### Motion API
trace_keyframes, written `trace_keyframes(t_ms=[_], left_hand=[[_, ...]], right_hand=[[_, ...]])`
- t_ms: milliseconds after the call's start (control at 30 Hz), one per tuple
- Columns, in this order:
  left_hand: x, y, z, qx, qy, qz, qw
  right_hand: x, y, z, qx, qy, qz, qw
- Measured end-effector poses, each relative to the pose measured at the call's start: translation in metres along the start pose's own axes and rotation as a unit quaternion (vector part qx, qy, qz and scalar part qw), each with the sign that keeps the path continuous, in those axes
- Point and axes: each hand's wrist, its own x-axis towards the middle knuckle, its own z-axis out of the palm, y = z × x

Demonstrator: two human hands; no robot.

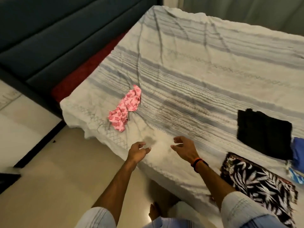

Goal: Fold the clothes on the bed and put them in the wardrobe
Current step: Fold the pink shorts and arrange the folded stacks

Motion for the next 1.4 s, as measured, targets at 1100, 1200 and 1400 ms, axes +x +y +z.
trace_keyframes(t_ms=[1100, 1200, 1400], left_hand=[[0.328, 0.086, -0.172, -0.016, 0.005, -0.082, 0.996], [0.359, 0.085, -0.174, -0.02, -0.012, -0.102, 0.995], [0.387, 0.067, -0.176, -0.026, -0.029, -0.126, 0.991]], right_hand=[[0.329, -0.185, 0.2, -0.144, -0.135, 0.058, 0.979], [0.361, -0.186, 0.226, -0.15, -0.138, 0.086, 0.975], [0.388, -0.185, 0.259, -0.203, -0.123, 0.099, 0.966]])
